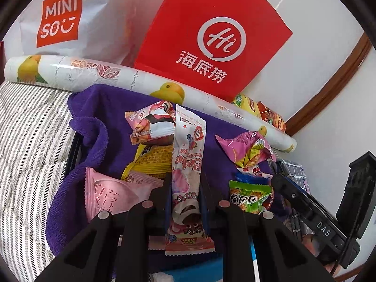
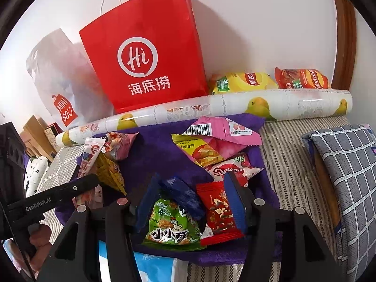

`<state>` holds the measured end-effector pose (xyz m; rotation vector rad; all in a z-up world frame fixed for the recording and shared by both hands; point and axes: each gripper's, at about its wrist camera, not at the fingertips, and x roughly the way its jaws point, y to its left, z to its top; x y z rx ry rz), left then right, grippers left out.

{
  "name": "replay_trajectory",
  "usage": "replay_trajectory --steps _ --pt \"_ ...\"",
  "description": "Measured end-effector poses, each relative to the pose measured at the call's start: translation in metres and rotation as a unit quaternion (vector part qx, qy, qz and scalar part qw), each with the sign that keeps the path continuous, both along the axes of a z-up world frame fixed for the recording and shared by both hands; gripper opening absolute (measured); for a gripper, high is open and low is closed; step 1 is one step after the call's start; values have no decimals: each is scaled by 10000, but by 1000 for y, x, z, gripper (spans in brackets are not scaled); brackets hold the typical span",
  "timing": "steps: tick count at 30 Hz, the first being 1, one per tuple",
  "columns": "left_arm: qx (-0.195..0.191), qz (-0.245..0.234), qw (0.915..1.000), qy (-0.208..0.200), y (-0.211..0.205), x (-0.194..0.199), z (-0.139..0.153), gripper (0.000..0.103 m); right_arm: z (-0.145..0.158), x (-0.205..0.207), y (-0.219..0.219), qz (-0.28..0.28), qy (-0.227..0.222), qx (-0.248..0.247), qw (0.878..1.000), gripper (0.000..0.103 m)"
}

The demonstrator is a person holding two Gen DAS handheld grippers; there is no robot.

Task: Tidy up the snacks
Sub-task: 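Release the blue packet from the right tool while the left tool drops the pink stick packet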

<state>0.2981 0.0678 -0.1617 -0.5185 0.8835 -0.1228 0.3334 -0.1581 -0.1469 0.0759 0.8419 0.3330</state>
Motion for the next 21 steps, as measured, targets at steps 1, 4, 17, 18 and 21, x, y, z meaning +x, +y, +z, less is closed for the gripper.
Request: replay_trajectory --steps 1,4,17,18,21 --pt "-16 0 10000 17 0 1 -1 18 0 0 0 0 2 3 10000 58" --pt "-21 -1 10000 53 -1 2 -3 18 1 0 0 8 11 13 10000 58" --pt "17 -12 9999 99 -3 4 -6 37 -1 -1 1 13 22 17 10000 58" --pt "45 -13 10000 69 -4 3 -5 39 -1 0 1 11 28 15 10000 58" --pt "64 -23 10000 -24 -4 2 -2 43 -2 0 0 0 38 30 10000 58"
